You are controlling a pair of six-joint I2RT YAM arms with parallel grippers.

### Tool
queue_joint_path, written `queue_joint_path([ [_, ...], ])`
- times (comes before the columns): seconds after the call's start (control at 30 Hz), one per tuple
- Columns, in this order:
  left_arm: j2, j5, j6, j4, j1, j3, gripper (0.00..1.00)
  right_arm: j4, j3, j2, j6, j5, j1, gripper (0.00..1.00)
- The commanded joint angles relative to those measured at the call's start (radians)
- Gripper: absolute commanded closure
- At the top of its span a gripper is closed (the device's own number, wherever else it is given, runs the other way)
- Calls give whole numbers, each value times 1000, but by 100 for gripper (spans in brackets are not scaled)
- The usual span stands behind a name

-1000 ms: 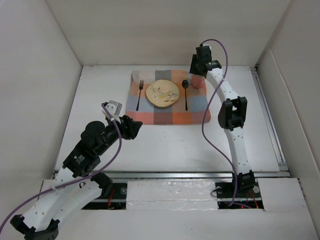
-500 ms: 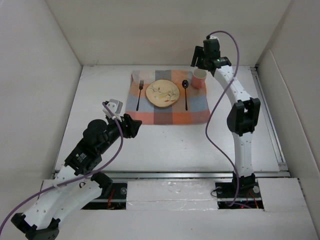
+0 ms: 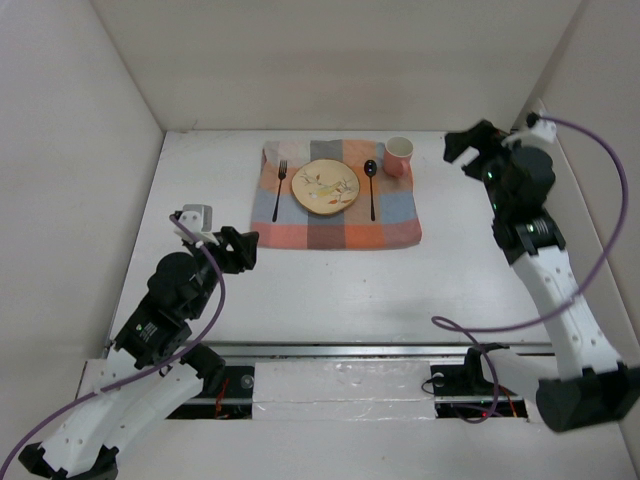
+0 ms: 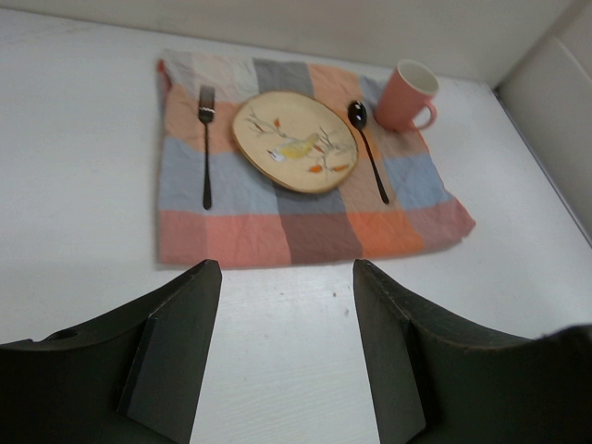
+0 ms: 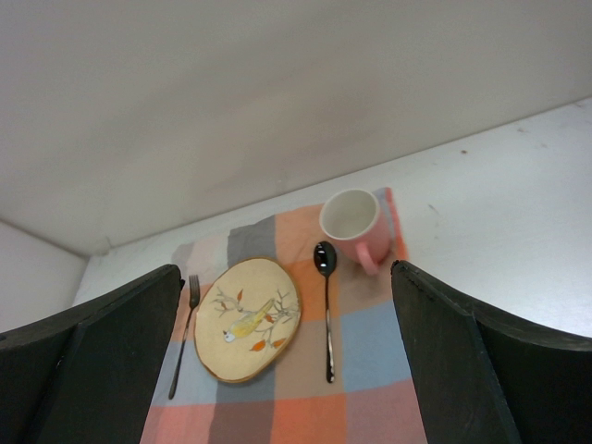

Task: Set the dinner table for one person

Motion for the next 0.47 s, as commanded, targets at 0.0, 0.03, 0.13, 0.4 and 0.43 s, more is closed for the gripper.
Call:
queue_joint_path([
  [0.0,-96,-181,-39,8,5,17,44,158,-275,-218,120,49,-70,0],
  [0.03,-114,-201,-39,14,5,6,42,164,-325,-274,123,53,-84,0],
  [0.13,-160,-209,-39,15,5,-2,40,141,-477,-444,151,52,-125,0],
  [0.4,-133,-173,-63,-3,5,3,40,78,-617,-495,171,-68,-170,0],
  [0.43,-131,-154,-60,3,5,5,37,72,-614,-488,168,-89,-170,0],
])
